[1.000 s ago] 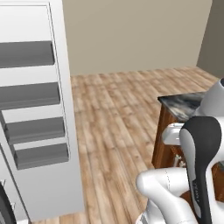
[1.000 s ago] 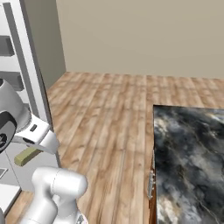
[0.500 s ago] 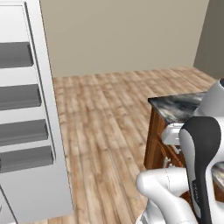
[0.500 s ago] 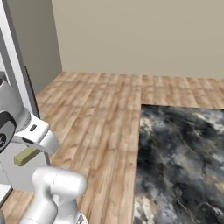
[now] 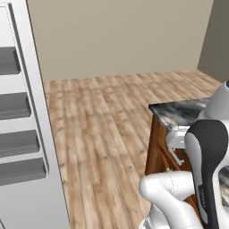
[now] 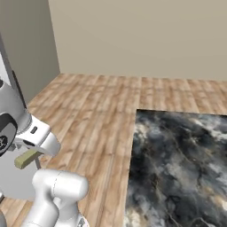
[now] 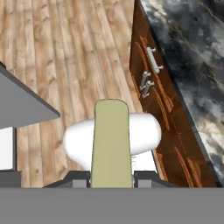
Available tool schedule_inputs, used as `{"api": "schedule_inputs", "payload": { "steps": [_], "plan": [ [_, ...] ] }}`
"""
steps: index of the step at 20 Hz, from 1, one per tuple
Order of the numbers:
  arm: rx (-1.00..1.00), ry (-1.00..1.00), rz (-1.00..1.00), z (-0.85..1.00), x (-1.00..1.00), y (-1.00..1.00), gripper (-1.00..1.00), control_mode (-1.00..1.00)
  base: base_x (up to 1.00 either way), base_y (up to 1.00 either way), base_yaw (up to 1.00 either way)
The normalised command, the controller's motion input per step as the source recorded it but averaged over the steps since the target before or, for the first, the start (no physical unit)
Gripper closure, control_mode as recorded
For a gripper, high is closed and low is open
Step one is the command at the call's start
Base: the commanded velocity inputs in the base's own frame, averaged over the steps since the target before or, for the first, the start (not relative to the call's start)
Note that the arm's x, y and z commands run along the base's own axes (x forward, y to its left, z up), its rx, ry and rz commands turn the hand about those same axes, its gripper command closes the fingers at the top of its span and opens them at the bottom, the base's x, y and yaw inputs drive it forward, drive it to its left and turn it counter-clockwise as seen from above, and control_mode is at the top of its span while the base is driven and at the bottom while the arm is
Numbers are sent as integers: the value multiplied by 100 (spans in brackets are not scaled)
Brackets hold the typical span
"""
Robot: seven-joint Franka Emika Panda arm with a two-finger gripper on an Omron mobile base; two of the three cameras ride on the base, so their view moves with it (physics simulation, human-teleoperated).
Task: Retrieve the butter from the fridge and place it on a plate on the dining table. Then retrieve the butter knife by the fridge and place it near the plate.
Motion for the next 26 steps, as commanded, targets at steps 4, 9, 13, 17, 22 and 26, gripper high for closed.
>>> {"api": "schedule_inputs", "payload": {
  "steps": [4, 9, 13, 17, 22, 26],
  "plan": [
    [0, 0, 0, 0, 0, 0, 100, 100, 54, 0, 0],
    [0, 0, 0, 0, 0, 0, 100, 100, 68, -4, 0],
    [0, 0, 0, 0, 0, 0, 100, 100, 78, 0, 0],
    [0, 0, 0, 0, 0, 0, 100, 100, 91, -4, 0],
    [0, 0, 0, 0, 0, 0, 100, 100, 91, -4, 0],
    [0, 0, 0, 0, 0, 0, 100, 100, 86, 0, 0]
  ]
}}
